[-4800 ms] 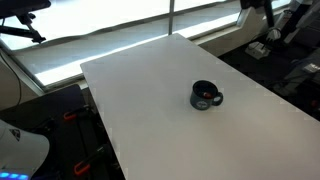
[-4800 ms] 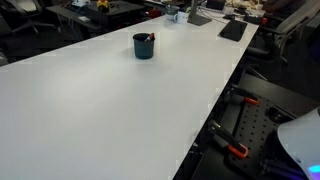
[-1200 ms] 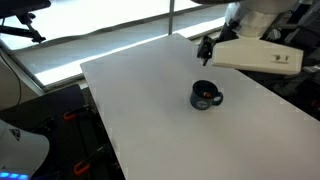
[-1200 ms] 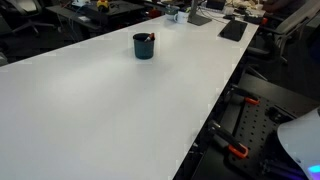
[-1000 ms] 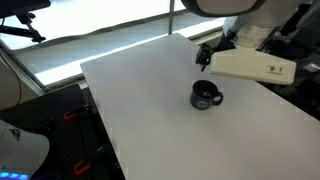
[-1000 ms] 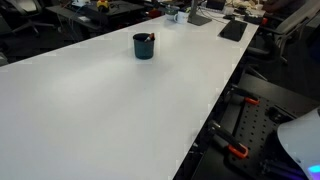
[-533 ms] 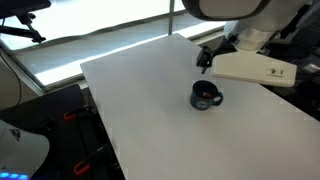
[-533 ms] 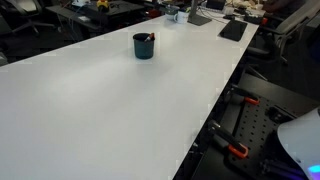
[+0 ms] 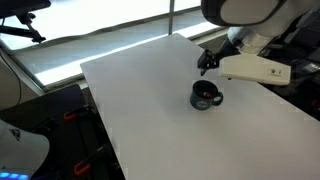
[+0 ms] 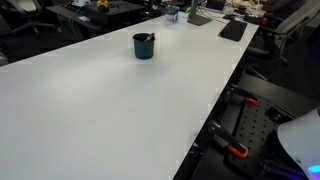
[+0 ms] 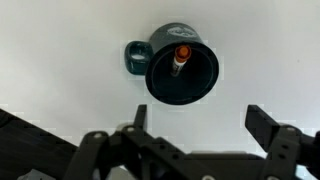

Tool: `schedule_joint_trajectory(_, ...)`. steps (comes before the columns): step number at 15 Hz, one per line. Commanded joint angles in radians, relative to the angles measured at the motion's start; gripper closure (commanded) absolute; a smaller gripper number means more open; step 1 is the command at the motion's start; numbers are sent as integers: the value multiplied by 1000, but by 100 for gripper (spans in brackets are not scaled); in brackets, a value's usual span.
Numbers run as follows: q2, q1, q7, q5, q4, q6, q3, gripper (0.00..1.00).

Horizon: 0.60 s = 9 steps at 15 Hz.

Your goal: Put the red marker on the counter.

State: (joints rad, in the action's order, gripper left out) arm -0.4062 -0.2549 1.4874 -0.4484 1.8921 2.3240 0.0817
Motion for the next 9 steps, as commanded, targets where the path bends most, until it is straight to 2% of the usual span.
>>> schedule_joint_trajectory(1,-68,-25,-29,43,-64,-61,-28,0)
schedule_joint_trajectory(9,-88,-45,-12,36,-43,-35,-50,0)
